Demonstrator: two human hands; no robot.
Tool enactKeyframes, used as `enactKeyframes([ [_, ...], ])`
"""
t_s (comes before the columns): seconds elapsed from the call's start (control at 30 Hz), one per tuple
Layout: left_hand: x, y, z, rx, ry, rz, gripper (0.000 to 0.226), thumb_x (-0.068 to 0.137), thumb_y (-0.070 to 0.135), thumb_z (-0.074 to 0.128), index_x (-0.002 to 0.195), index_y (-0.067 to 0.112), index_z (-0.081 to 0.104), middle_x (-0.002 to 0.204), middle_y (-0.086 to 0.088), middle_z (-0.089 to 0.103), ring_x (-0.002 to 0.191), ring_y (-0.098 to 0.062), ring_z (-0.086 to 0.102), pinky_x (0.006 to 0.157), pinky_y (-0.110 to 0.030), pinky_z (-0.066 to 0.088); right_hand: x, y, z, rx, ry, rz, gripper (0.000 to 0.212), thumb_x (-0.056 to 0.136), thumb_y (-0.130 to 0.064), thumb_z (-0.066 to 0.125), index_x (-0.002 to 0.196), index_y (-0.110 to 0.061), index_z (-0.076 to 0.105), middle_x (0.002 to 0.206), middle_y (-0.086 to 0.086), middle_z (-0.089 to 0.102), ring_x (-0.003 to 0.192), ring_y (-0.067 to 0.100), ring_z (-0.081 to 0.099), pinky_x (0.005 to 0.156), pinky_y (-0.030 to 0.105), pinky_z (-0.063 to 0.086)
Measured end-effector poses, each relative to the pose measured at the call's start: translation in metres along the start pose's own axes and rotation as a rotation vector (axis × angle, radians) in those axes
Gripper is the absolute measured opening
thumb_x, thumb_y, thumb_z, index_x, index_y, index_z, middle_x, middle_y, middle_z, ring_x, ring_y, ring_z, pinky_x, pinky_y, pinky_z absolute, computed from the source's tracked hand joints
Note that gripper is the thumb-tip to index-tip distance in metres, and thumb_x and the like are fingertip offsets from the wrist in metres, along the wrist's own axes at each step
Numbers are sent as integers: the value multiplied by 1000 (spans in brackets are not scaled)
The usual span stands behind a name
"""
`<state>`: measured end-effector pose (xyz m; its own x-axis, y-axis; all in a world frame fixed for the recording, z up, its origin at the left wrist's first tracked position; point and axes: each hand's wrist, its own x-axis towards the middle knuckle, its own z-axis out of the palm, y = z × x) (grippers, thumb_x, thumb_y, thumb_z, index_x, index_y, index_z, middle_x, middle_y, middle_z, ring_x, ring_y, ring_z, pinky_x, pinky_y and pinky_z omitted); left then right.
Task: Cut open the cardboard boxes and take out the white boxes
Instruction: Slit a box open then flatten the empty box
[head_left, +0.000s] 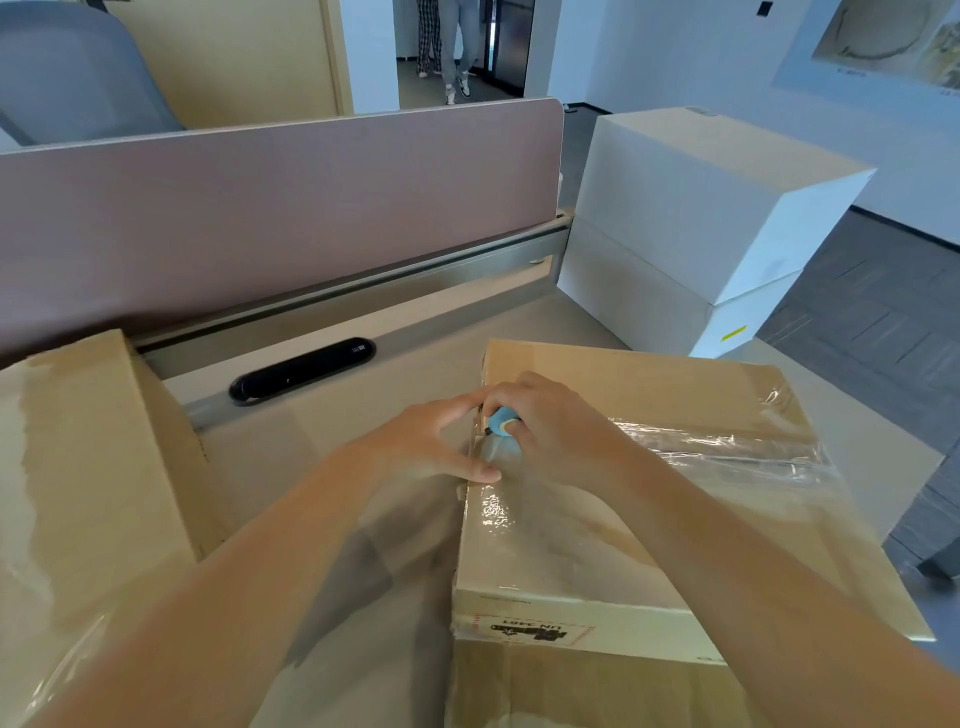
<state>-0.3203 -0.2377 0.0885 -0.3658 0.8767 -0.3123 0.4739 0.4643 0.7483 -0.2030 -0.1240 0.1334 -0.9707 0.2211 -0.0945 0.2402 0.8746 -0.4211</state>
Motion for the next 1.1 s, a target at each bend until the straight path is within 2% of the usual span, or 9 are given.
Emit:
enactKeyframes([
  [0.07, 0, 0, -1, 21, -28, -9, 93, 71, 43, 76, 142, 45, 17, 149, 17, 27, 139, -8, 21, 110, -27, 19, -3, 4, -4, -27, 7, 3, 31, 86, -1, 47, 112, -15, 57, 110, 7, 51, 104, 25, 49, 87, 29, 37],
  [0.2, 0, -1, -1, 40, -52, -30, 116, 42, 71, 67, 142, 48, 13, 151, 18, 24, 140, -7, 20, 116, -37, 20, -13, 12, -8, -84, 8, 26, 31, 88, -2, 45, 113, -16, 55, 97, 2, 42, 98, 23, 49, 77, 25, 32],
  [0.37, 1, -2, -1, 38, -50, -41, 115, 39, 72, 66, 140, 52, 14, 151, 19, 23, 139, -7, 22, 115, -36, 21, -18, 18, -9, -125, 16, 20, 28, 88, -4, 46, 113, -12, 55, 99, 7, 45, 98, 25, 48, 75, 25, 30],
  [0.57, -1, 0, -2, 34, -44, -17, 104, 46, 69, 73, 131, 59, 15, 151, 21, 22, 139, -5, 21, 115, -32, 20, -36, 48, -22, -148, 17, 81, 30, 88, -1, 45, 113, -13, 57, 96, -1, 40, 87, 16, 39, 71, 21, 27],
  [0.67, -1, 8, -3, 113, 3, -43, 104, 56, 55, 78, 141, 47, 19, 154, 12, 19, 141, -10, 16, 116, -36, 17, -45, 60, -22, -87, 64, 93, 30, 89, -1, 45, 113, -13, 58, 96, 0, 44, 87, 15, 41, 74, 22, 29],
  [0.77, -4, 28, -2, 274, 61, -81, 97, 67, 45, 77, 145, 36, 20, 156, -1, 6, 143, -18, 3, 116, -38, 10, -47, 65, -18, 97, 191, 110, 33, 86, 1, 50, 114, -13, 58, 102, 0, 47, 89, 14, 44, 70, 16, 29],
  [0.87, -4, 50, 8, 346, 105, 17, 102, 57, 67, 65, 143, 22, 31, 154, -4, 11, 140, -16, 8, 107, -23, 13, -47, 70, -15, 287, 317, 167, 27, 81, -1, 59, 104, -16, 59, 97, -8, 52, 87, 11, 46, 66, 2, 33],
  [0.97, 5, 61, 29, 437, 121, 72, 97, 73, 60, 65, 148, 24, 15, 157, 1, -5, 144, -14, -9, 113, -29, 0, -48, 71, -12, 361, 327, 177, 22, 81, -2, 59, 94, -19, 56, 86, -10, 54, 80, 12, 47, 62, 1, 33],
  [1.1, 19, 61, 49, 629, 125, 51, 95, 77, 65, 53, 149, 25, 4, 157, 5, -6, 144, -12, -10, 116, -38, -6, -48, 71, -13, 278, 309, 95, 22, 84, -1, 54, 104, -10, 57, 96, -1, 56, 82, 15, 46, 65, 6, 32],
])
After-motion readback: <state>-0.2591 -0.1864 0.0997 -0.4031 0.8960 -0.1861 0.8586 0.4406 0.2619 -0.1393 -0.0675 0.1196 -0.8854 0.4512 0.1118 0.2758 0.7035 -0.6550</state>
